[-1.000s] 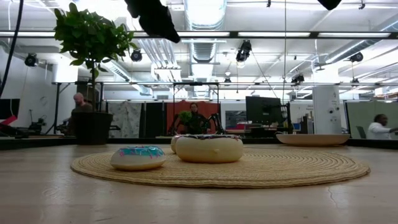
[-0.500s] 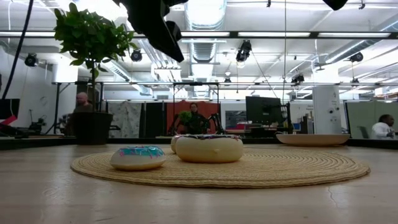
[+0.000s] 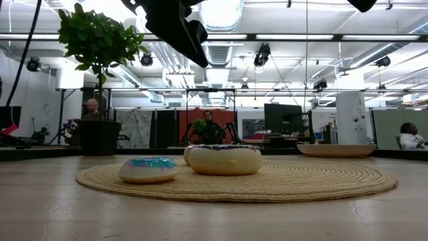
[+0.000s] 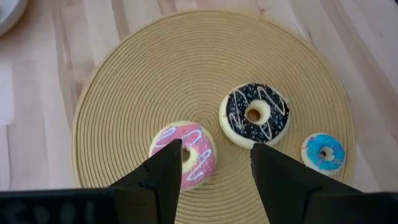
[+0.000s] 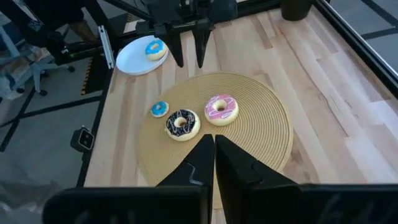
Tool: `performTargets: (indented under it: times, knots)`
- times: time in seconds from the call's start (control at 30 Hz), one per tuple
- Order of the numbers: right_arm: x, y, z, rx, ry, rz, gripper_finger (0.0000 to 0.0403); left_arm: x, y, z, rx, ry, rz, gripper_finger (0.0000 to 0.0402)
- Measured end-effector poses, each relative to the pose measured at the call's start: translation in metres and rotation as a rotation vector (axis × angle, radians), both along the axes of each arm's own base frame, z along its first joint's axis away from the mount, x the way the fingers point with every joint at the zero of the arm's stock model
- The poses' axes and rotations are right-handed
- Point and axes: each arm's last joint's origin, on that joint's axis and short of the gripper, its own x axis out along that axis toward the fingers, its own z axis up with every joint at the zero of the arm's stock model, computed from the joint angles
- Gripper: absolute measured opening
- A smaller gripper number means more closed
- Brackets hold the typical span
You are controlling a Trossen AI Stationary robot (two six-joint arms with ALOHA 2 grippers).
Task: Pick & Place donuts
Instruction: Put the large pink donut on the white plate
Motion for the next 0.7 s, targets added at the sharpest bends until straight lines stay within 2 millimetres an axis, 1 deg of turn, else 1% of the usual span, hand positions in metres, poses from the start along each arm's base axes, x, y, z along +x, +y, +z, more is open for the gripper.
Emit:
performTargets:
  times: [0.23, 0.5, 0.7]
  knots:
    - [0.000, 0.000, 0.000, 0.000, 0.000, -0.001, 0.0009, 0.007, 0.000, -0.018, 0.037, 0.055, -0.022, 0.0163]
    - [0.001, 0.000, 0.000, -0.001, 0.002, -0.003, 0.0009, 0.020, -0.001, -0.047, 0.086, 0.138, -0.085, 0.0163]
    - [0.000, 0.000, 0.000, -0.001, 0.001, -0.003, 0.0009, 0.028, -0.002, -0.068, 0.099, 0.197, -0.100, 0.0163]
